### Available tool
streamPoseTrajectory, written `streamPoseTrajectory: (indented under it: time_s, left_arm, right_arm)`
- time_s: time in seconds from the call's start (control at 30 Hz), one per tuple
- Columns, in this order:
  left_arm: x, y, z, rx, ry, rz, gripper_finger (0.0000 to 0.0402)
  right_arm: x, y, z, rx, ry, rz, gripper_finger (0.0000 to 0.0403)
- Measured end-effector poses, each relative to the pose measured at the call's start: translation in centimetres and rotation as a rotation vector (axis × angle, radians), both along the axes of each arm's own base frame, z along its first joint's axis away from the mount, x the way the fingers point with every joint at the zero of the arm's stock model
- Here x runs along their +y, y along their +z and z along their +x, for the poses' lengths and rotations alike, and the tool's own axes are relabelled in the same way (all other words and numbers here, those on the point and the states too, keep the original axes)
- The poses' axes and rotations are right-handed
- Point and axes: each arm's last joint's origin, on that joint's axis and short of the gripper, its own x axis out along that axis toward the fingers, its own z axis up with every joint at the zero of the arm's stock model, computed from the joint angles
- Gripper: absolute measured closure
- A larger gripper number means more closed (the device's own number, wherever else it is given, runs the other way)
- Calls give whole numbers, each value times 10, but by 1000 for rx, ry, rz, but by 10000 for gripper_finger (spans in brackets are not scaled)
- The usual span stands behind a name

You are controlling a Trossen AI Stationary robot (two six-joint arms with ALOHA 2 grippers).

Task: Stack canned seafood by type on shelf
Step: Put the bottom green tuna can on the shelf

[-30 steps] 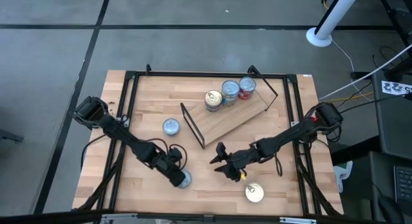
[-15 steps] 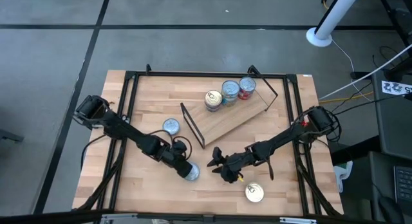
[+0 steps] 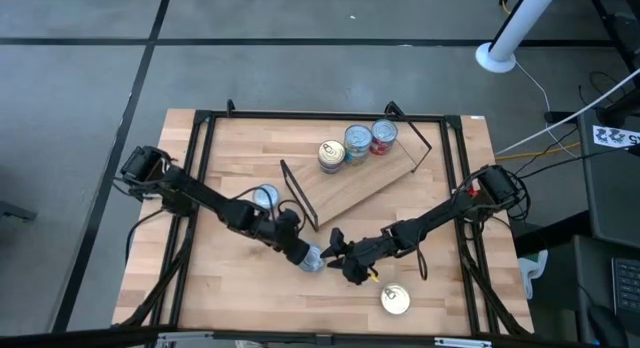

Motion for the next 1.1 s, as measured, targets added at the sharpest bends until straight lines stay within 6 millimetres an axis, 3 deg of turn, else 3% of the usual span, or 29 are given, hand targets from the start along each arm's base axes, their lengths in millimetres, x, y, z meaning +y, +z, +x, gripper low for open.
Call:
streamPoseTrajectory:
  time_s: [0.4, 1.1]
  left_arm:
    - [5, 4, 7, -42, -30, -72, 401]
    - [3, 8, 11, -102, -53, -110, 401]
  right_arm:
    - [28, 0, -16, -65, 14, -250, 201]
    - [44, 1, -27, -91, -37, -312, 201]
